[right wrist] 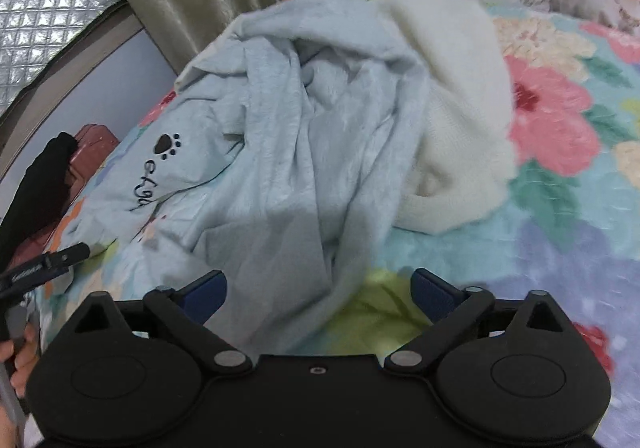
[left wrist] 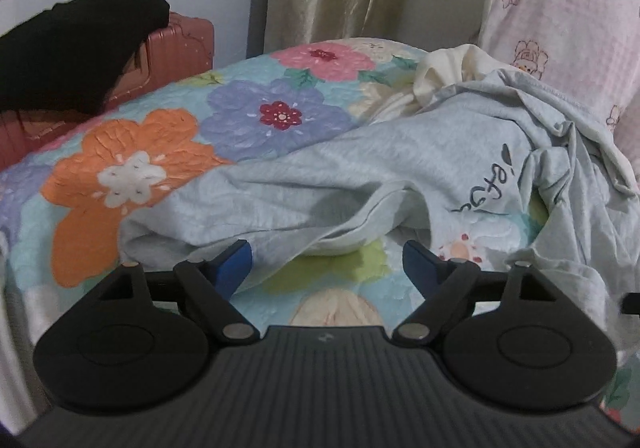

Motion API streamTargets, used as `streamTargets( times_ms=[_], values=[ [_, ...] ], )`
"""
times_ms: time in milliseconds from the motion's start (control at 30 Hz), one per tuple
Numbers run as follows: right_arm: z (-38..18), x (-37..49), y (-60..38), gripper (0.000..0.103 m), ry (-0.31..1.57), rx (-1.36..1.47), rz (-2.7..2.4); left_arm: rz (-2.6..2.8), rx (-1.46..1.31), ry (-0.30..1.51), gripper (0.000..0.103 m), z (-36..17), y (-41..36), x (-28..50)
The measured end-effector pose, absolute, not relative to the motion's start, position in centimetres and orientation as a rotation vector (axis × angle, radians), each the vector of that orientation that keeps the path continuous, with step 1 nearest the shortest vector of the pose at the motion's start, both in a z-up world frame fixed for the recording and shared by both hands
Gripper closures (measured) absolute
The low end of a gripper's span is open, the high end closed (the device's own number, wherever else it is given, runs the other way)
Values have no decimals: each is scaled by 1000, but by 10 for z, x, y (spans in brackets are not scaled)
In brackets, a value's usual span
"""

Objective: Fold clothes

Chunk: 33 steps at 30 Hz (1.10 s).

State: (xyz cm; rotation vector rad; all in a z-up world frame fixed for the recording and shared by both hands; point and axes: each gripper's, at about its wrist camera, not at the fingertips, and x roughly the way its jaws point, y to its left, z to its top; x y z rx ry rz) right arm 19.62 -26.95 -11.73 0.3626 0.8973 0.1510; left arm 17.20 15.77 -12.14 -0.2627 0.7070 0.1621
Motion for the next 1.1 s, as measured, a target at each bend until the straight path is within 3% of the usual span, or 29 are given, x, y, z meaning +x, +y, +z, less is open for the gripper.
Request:
streamTargets(
  times_ms=[67, 200, 267, 300, 467, 767, 800, 900, 1100],
  values=[
    [-122, 209, -259, 30, 893, 340, 151, 163, -286, 706, 24, -129, 161, 174],
    [-112, 217, -236, 83, 845, 225, 128, 159, -295, 699, 51, -132, 161, 173],
    [-96, 208, -233, 86, 795, 200, 131, 146, -321, 695, 64, -129, 164, 172],
    [-86, 200, -232, 87, 774, 177, 131, 136, -341, 688, 76, -127, 165, 171],
    [-24, 152, -241, 89, 661, 72, 91, 77, -414, 667, 93, -114, 167, 164],
    [62, 68, -331, 90, 492, 0, -204, -91, -410, 669, 89, -84, 130, 148],
    [67, 58, -344, 90, 479, -11, -246, -104, -403, 672, 85, -83, 126, 146],
    [79, 28, -382, 90, 466, -48, -365, -113, -414, 707, 39, -85, 114, 147],
    [9, -1, -437, 90, 757, 32, -378, -193, -358, 805, 37, -101, 73, 156]
  ],
)
